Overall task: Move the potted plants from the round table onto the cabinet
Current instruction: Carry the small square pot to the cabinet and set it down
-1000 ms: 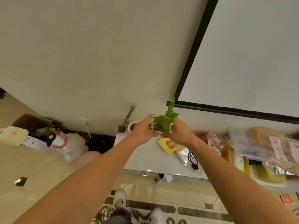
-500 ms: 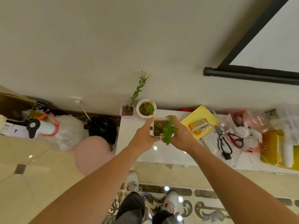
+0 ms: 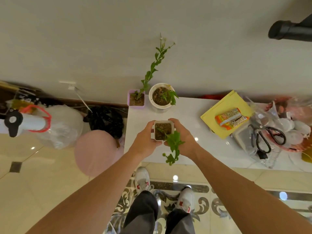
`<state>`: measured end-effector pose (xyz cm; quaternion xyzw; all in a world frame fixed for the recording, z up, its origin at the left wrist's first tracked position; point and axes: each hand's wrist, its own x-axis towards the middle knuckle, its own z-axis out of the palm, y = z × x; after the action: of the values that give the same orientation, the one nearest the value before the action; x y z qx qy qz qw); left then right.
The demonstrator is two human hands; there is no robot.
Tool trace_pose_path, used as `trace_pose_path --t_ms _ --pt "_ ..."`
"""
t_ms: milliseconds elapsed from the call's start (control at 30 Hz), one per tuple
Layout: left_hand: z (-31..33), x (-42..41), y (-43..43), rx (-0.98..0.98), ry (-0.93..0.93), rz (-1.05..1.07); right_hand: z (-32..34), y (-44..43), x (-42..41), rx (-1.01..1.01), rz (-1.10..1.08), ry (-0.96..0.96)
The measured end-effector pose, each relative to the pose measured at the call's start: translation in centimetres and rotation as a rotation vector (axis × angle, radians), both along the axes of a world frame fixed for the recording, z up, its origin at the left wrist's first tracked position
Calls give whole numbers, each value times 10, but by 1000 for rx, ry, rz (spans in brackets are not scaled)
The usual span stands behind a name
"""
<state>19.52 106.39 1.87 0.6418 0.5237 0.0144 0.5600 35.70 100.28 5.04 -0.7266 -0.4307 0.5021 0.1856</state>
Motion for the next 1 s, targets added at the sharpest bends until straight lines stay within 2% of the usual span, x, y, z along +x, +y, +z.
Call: trace_pose_path --t_ms 233,633,867,1000 --pt "-25 16 9 -68 -80 52 -20 7 10 31 -45 -39" --pt "-54 21 7 -35 -42 -8 -39 3 14 59 -54 -66" --pt "-56 12 9 -41 -57 -38 -49 -2 5 71 -73 -34" --pt "-50 12 15 -65 -80 34 -53 7 1 51 -62 -37"
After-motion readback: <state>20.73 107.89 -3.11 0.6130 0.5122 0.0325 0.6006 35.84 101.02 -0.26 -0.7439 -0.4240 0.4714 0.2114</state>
